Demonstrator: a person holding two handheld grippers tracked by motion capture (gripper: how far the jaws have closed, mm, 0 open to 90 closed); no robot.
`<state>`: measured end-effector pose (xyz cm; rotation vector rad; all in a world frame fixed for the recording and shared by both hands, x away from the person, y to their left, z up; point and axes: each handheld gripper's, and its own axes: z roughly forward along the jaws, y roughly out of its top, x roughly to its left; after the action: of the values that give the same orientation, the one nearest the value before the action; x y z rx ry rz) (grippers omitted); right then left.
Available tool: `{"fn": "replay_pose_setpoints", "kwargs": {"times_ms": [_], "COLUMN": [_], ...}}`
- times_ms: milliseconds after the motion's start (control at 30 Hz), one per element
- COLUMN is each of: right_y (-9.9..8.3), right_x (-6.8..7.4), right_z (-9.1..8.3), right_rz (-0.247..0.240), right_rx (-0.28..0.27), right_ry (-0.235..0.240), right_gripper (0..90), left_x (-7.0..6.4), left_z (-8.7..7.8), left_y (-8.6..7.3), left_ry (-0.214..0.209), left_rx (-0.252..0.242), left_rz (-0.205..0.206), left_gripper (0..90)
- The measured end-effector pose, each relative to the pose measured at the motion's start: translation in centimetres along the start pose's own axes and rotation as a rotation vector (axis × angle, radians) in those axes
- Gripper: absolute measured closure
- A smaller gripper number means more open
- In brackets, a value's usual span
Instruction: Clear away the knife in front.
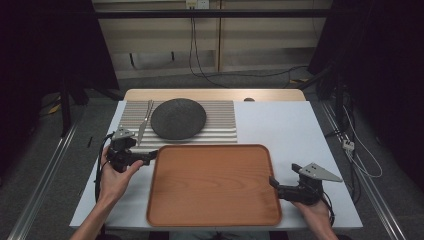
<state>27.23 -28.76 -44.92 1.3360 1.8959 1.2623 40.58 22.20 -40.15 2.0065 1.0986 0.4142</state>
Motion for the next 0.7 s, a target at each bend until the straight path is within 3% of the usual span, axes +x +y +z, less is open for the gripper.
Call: {"fn": "replay_pose_setpoints", "kwargs": {"times_ms": [67, 167, 500, 700], "right_y": [0.0, -0.1, -0.1, 0.0], "right_x": [0.0, 0.0, 0.1, 0.1], "right_z": [0.0, 0.0, 0.3, 0.4], "right_rz": [0.0, -0.009, -0.009, -0.014], "right_rx": [0.0, 0.005, 0.015, 0.018], "right_ry": [0.0, 0.006, 0.018, 0.022], "right_gripper": [3.8, 4.0, 3.9, 3.9], "left_x": [0.6, 1.7, 3.8, 5.3], "left_z": [0.4, 1.2, 2.8, 3.9], "left_y": [0.6, 1.1, 2.8, 4.2], "left_ry": [0.023, 0.005, 0.002, 0.013], "left_rx": [0.012, 0.011, 0.047, 0.049], "left_rz": [-0.005, -0.051, -0.049, -0.074], "left_gripper": [7.4, 8.0, 10.7, 11.2]}}
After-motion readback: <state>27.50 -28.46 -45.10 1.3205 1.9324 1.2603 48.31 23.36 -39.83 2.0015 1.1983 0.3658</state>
